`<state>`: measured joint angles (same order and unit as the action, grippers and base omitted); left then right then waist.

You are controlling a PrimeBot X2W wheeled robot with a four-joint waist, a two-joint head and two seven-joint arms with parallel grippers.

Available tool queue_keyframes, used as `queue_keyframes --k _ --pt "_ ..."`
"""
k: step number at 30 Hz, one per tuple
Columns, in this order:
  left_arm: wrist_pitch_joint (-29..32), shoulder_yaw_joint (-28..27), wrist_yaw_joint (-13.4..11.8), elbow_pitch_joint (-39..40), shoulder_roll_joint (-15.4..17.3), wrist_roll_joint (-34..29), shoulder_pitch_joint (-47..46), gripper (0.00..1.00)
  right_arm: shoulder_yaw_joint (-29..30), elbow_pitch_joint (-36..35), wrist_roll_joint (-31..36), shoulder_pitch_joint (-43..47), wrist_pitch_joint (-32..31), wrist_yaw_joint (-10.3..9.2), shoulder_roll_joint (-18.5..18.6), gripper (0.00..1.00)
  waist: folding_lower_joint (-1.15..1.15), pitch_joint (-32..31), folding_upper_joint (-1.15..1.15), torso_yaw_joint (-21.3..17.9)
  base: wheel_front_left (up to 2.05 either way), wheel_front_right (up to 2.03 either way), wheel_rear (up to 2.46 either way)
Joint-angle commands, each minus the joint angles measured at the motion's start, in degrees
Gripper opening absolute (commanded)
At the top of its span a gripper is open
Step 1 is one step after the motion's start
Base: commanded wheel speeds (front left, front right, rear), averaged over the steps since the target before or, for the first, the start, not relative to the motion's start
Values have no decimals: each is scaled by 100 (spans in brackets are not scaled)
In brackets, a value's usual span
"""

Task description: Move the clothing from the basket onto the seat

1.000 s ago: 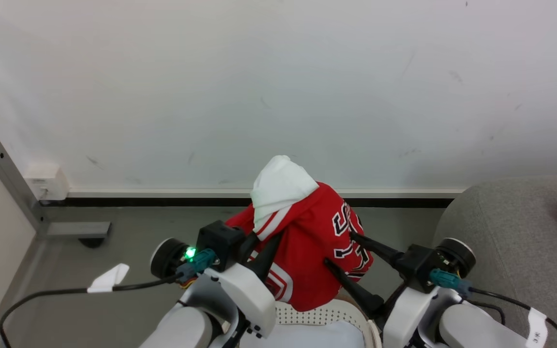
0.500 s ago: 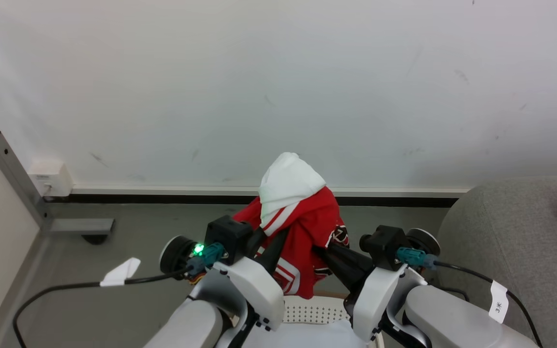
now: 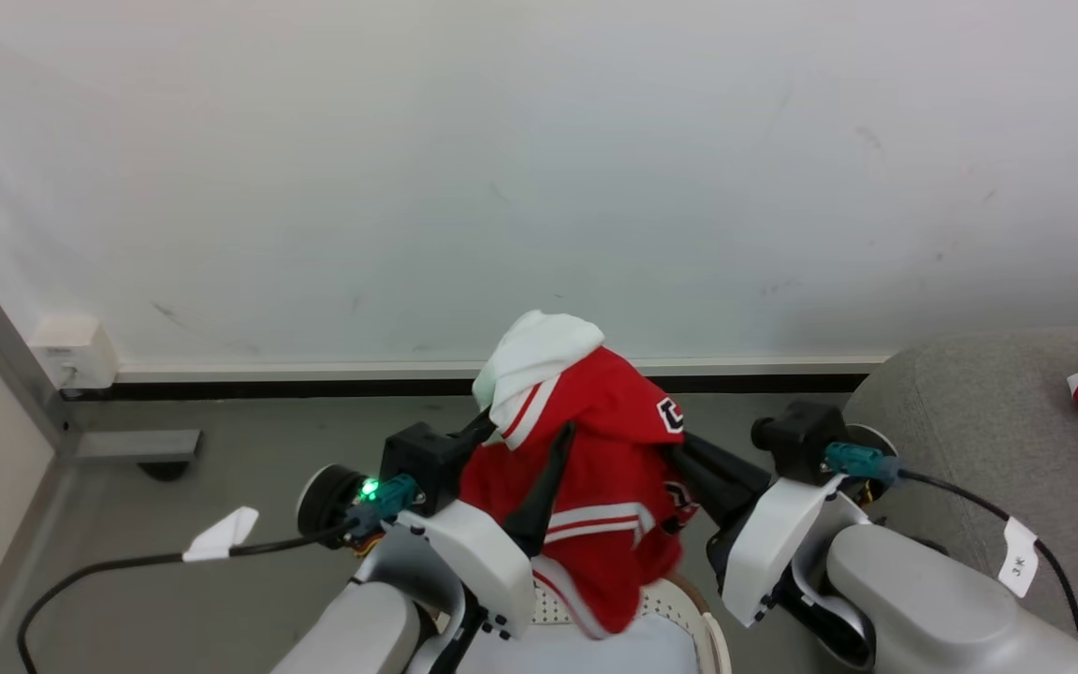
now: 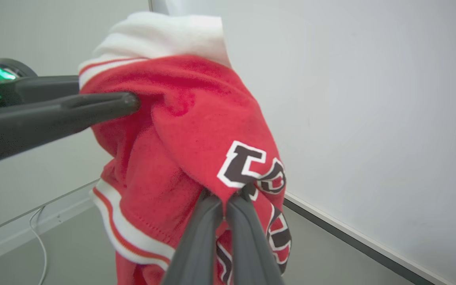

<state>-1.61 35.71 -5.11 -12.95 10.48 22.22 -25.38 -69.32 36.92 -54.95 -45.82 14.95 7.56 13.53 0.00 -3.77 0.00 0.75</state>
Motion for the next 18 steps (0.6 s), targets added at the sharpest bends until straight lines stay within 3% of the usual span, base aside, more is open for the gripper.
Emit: queue_keyframes --k 1,18 --pt "-66 -12 -24 -48 5 31 39 100 147 29 -85 -101 28 -15 67 0 0 0 0 -24 0 0 0" --pt "-158 55 -85 -194 -2 87 69 100 1239 -212 115 269 31 -15 478 0 0 87 0 -433 0 0 0"
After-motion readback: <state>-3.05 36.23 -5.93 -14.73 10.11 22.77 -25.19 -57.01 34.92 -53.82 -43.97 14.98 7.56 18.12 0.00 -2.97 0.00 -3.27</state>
